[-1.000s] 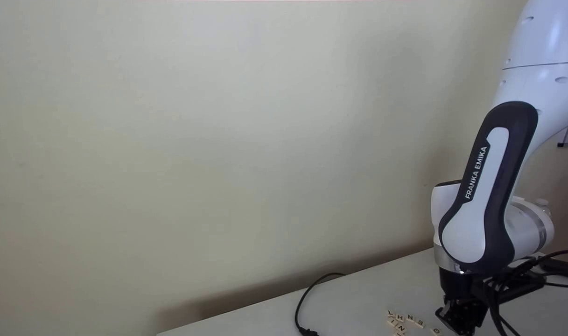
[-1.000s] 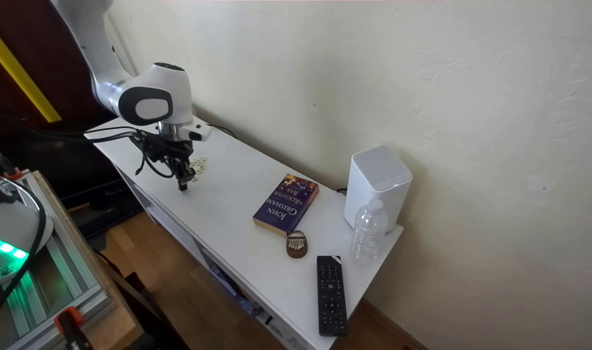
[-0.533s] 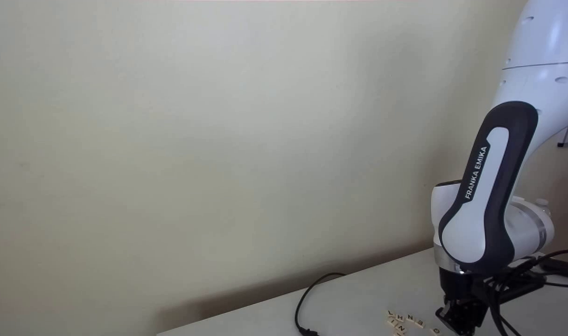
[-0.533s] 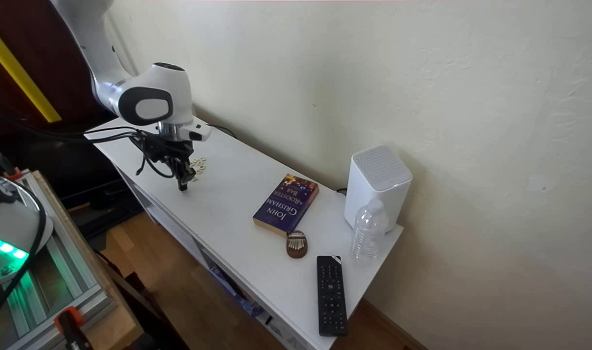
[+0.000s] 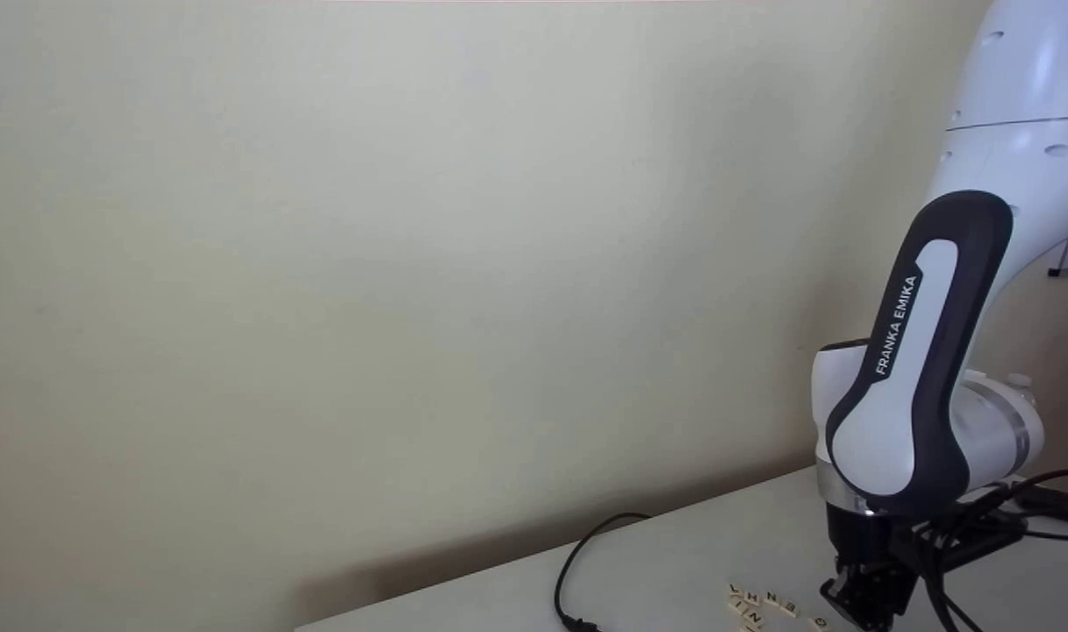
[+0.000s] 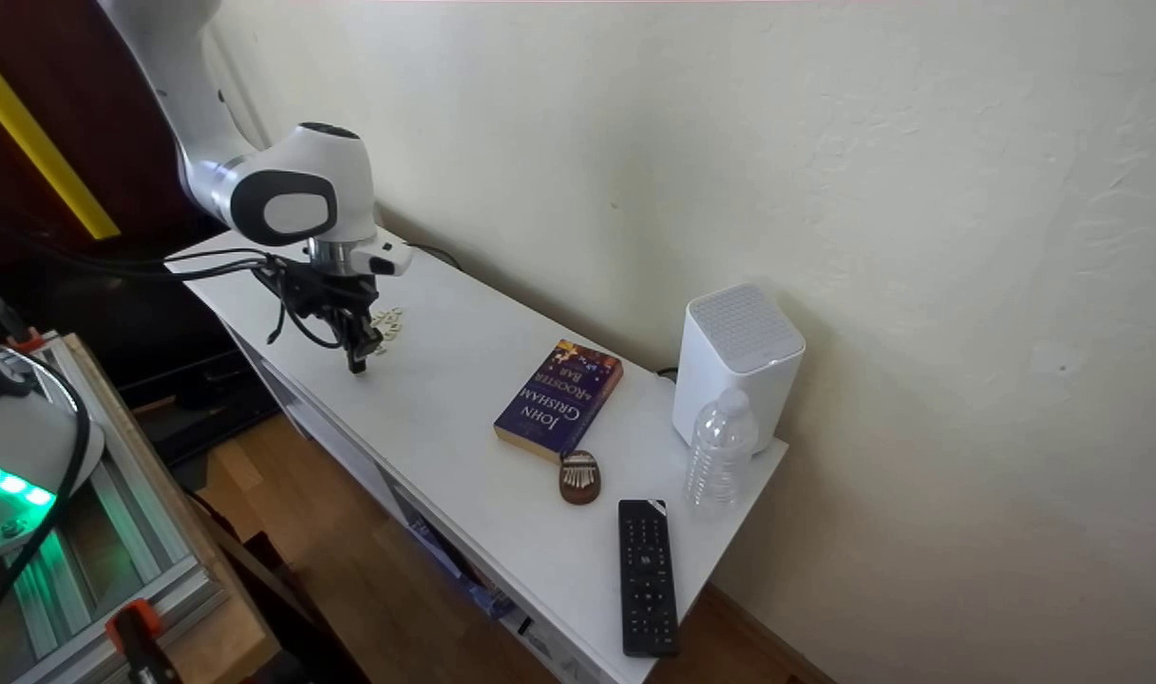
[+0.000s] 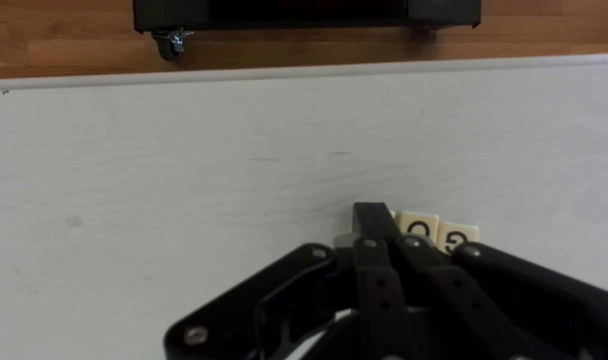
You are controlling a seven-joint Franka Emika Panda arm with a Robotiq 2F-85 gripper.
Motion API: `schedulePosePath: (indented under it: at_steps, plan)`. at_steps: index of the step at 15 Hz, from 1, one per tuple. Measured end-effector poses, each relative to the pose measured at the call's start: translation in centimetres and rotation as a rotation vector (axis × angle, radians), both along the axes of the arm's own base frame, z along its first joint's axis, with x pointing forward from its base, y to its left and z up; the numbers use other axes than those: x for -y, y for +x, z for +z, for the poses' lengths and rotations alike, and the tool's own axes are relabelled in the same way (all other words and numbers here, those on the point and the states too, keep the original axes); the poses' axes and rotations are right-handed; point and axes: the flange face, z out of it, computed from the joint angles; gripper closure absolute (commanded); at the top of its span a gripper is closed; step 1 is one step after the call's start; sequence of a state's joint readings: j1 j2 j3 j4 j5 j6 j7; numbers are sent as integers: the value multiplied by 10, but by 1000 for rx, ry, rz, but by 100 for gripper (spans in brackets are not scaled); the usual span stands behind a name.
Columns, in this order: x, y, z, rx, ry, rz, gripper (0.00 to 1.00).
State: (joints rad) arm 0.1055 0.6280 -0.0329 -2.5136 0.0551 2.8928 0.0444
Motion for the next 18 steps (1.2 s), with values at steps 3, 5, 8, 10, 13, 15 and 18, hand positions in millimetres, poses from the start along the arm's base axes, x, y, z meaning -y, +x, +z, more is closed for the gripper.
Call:
schedulePosePath:
  at_steps: [3,5,8,10,13,15,18]
  plan:
    - [0,-1,0,2,1,0,100]
    - [0,-1,0,4,1,-1,100]
    - [0,-2,0,5,4,-3,100]
    - [-1,-3,0,3,7,-3,100]
    - [-3,-5,0,0,12,-1,100]
    - [-4,-6,0,-1,13,1,100]
    - [-4,-7,0,4,13,2,100]
